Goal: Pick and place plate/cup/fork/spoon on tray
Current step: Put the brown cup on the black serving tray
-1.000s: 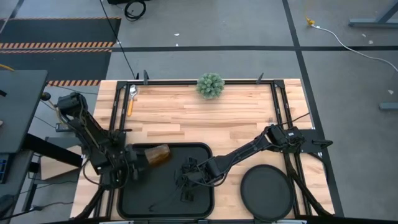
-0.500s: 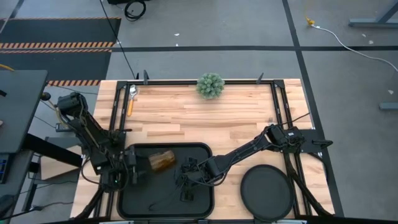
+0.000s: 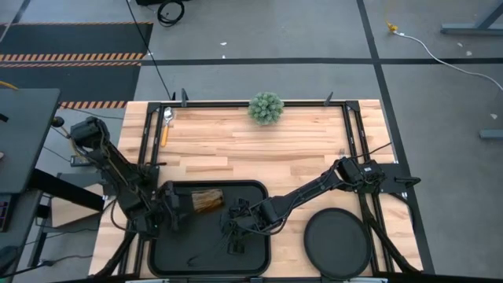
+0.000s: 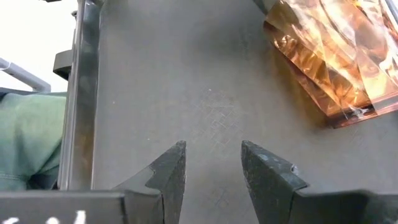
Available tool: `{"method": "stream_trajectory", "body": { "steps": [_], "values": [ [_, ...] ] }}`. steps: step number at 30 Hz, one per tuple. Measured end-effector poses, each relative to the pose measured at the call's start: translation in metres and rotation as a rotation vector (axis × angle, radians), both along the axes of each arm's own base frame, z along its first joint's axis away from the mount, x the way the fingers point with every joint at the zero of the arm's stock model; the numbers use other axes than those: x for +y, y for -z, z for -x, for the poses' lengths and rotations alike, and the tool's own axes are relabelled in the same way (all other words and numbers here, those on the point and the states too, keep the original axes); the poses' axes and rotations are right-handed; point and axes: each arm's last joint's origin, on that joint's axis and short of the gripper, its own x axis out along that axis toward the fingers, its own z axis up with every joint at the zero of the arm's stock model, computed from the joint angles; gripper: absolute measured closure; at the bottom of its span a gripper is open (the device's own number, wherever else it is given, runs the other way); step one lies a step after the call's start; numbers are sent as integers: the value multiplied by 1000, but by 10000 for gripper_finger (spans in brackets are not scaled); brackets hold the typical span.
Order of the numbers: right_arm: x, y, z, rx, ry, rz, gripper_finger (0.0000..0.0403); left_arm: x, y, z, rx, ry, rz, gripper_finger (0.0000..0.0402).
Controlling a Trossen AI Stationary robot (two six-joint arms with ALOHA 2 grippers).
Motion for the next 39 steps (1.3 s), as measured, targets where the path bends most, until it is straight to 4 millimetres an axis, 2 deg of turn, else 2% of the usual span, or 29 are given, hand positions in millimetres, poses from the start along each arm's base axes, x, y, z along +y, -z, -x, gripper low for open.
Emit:
{"method": "stream_trajectory", "body": {
  "steps": [7,11,14,19,23,26,34,39],
  "values": [
    [-1,0,0,2,24,-19,243,1,-30,-5,171,-27,-185,92],
    [-1,0,0,3,40,-34,243,6,-36,-6,235,-48,-246,92],
    [-1,0,-1,-1,44,-38,243,12,-30,-9,211,-87,-247,92],
    [6,-1,2,-25,54,-13,243,25,-4,-10,160,-127,-190,92],
    [14,-1,5,-31,47,0,243,32,16,-10,136,-116,-96,92],
    [17,-1,6,-31,42,0,243,31,23,-12,84,-77,-11,92],
    [16,-1,6,-31,45,3,243,20,19,-20,-23,31,81,93],
    [16,-1,7,-31,45,3,243,19,19,-20,1,48,125,93]
  ]
}}
